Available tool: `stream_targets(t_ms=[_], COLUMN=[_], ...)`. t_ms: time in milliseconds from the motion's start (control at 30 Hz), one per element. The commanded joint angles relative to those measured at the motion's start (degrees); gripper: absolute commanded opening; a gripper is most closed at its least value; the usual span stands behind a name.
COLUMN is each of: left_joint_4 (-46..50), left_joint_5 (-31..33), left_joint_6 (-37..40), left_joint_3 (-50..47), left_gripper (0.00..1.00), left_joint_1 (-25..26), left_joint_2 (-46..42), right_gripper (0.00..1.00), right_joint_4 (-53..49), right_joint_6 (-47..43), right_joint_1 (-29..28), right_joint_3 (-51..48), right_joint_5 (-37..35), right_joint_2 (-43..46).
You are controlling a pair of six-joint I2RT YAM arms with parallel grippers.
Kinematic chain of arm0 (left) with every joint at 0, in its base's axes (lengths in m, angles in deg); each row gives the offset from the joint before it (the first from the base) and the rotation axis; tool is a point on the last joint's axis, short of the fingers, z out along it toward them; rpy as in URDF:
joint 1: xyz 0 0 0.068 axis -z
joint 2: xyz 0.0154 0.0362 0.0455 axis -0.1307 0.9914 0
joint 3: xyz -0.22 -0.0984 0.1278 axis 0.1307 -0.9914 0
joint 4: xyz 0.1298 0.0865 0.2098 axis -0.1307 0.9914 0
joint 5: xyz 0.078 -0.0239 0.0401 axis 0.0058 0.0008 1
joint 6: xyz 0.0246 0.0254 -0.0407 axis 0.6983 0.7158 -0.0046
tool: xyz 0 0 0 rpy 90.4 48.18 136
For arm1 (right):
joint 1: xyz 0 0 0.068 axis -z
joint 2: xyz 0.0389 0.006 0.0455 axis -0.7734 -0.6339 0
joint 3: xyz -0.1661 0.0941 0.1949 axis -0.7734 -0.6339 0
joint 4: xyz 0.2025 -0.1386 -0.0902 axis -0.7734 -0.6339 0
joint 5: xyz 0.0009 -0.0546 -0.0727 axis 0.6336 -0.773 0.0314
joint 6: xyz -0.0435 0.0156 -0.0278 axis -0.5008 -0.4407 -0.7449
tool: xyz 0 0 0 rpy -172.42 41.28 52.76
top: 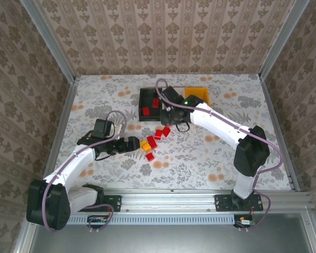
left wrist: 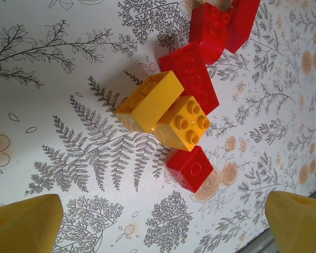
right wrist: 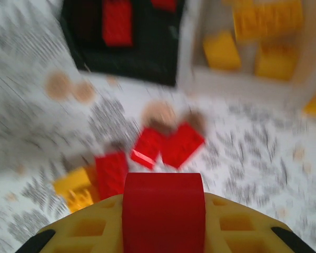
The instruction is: Sort the legos into containers by color
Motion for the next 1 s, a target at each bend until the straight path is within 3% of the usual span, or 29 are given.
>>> stream_targets(t_ms=[0, 367, 600, 967], left_joint_4=[0.05, 1.29, 1.68, 2.17], left_joint_5=[0.27, 1.53, 2.33, 3.13], left_joint_6=[0.37, -0.07, -0.79, -0.97], left_joint_3=[-1.00, -0.79, -1.08, -0.89], left_gripper=[1.00, 1.00, 1.00, 1.00], left_joint_1=[0.59, 1.47, 2.26, 2.51], left_joint_2=[0.15, 0.60, 0.61, 1.12], right_gripper=[0.28, 0.27, 0.28, 0.30], right_joint_4=[4.58, 13.69, 11.40, 11.54], right_joint_6=[-6.90, -10.95, -10.02, -7.73], right_joint_1=[0.81, 3.16, 4.48, 6.03], right_joint_3=[7.31, 31.97, 44.10, 46.75], right_joint_5=[-2.90, -2.76, -2.64, 0.54], right_joint_2=[-5.55, -29.55, -41.86, -47.12])
